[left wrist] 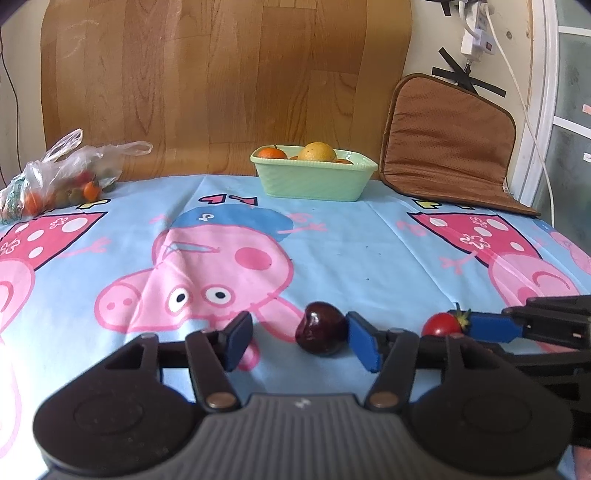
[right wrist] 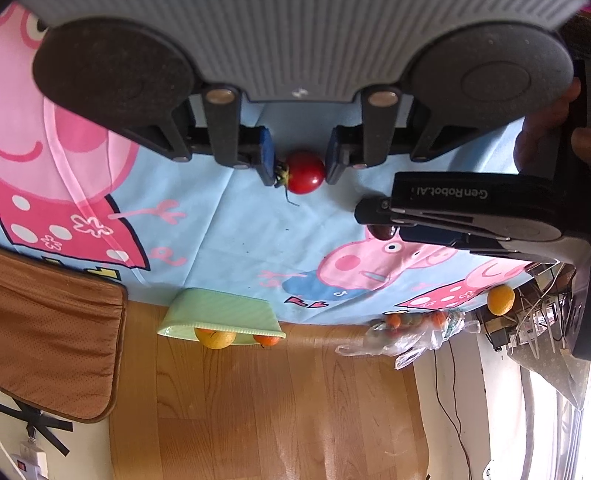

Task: Organize fruits
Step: 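Regrip the dark cherry with the left tool while the right holds the red tomato, then hold the dark cherry in the left tool while the right holds the red tomato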

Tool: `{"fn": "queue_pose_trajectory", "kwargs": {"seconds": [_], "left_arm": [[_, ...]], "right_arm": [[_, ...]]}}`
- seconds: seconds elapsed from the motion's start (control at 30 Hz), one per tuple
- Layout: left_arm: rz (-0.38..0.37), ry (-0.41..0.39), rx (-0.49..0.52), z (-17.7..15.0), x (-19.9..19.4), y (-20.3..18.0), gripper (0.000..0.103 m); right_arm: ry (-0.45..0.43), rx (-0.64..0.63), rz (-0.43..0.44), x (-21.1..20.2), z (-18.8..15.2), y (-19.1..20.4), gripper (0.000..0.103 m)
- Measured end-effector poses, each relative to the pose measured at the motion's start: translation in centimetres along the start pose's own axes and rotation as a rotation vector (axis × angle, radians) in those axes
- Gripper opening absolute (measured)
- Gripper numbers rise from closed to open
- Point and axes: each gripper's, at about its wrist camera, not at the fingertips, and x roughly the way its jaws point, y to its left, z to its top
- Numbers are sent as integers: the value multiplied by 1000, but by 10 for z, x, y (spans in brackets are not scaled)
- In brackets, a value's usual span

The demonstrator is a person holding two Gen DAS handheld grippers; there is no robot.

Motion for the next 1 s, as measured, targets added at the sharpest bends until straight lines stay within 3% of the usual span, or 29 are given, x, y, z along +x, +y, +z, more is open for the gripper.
{"fn": "queue_pose_trajectory", "kwargs": {"seconds": [0.23,0.3,0.47,0.77,0.83,0.9,1.0], "left_arm": [[1,-9,-24,0,-2,3,59],[-10,-29,-48,-1,-5,7,59],[-36,-67,-61,-3,-12,12,60],[-43,-34,-13,-2,-5,4,58],[-53,-29,-4,-2,-4,2,51],[-73,-16,0,-3,-2,2,36],[-90,-23,7,-4,-4,1,30]], "right_arm": [[1,-7,0,-1,0,0,35],[0,-13,4,-2,-1,1,47],[-2,-26,-4,-2,-1,4,47],[-2,-6,8,-5,-3,2,47],[5,-16,16,-4,-3,4,43],[9,-27,18,-4,-3,6,28],[8,-29,23,-4,-3,6,27]]}}
